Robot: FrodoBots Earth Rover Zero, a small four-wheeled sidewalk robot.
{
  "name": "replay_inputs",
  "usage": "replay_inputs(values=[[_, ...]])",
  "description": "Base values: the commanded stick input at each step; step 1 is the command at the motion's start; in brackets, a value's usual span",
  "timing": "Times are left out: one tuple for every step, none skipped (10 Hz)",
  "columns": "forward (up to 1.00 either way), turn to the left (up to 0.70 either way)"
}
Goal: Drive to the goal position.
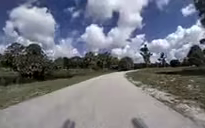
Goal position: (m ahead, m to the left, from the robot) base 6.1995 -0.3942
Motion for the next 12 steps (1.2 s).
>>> replay_inputs(values=[[0.70,0.00],[0.70,0.00],[0.70,0.09],[0.70,0.35],[0.70,0.35],[0.70,0.35],[0.70,0.35],[0.70,0.28],[0.70,0.03],[0.70,0.00],[0.70,0.00],[0.70,0.00]])
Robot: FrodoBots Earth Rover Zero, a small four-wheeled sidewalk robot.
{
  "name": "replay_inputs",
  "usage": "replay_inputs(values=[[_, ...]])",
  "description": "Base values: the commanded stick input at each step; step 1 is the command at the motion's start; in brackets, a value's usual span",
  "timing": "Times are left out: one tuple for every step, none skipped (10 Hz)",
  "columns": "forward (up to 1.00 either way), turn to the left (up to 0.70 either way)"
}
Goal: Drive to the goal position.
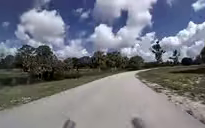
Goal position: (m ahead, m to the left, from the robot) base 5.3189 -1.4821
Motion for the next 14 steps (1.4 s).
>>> replay_inputs(values=[[0.70,0.00],[0.70,0.00],[0.70,0.00],[0.70,0.00],[0.70,0.00],[0.70,0.00],[0.70,0.00],[0.70,0.00],[0.70,0.00],[0.70,0.00],[0.70,0.00],[0.70,0.00],[0.70,0.00],[0.70,0.00]])
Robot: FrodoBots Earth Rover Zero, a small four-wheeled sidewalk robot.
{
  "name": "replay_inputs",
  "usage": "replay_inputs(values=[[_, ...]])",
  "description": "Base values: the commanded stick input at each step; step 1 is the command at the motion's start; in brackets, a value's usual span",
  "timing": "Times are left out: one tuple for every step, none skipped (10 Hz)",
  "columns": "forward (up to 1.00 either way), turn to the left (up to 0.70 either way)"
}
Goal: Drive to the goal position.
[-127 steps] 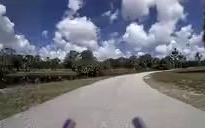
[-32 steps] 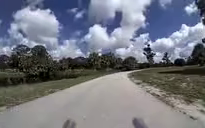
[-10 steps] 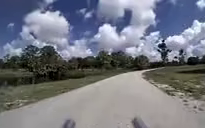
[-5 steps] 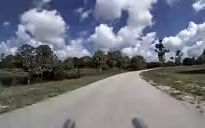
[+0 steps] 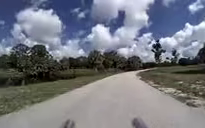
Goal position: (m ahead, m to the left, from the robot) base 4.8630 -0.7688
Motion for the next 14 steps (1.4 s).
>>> replay_inputs(values=[[0.70,0.00],[0.70,0.00],[0.70,0.00],[0.70,0.00],[0.70,0.00],[0.70,0.00],[0.70,0.00],[0.70,0.00],[0.70,0.00],[0.70,0.00],[0.70,0.00],[0.70,0.00],[0.70,0.00],[0.70,0.00]])
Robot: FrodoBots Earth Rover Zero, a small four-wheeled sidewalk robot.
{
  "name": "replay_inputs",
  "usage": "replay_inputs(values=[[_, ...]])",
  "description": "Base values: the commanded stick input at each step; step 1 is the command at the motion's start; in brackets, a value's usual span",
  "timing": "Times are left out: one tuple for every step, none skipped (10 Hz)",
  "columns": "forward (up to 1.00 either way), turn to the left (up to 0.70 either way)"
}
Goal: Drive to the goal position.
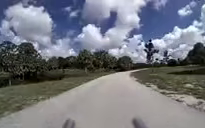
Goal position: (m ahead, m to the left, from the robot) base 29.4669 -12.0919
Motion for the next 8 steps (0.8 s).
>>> replay_inputs(values=[[0.70,0.00],[0.70,0.00],[0.70,0.00],[0.70,0.00],[0.70,0.00],[0.70,0.00],[0.70,0.00],[0.70,0.00]])
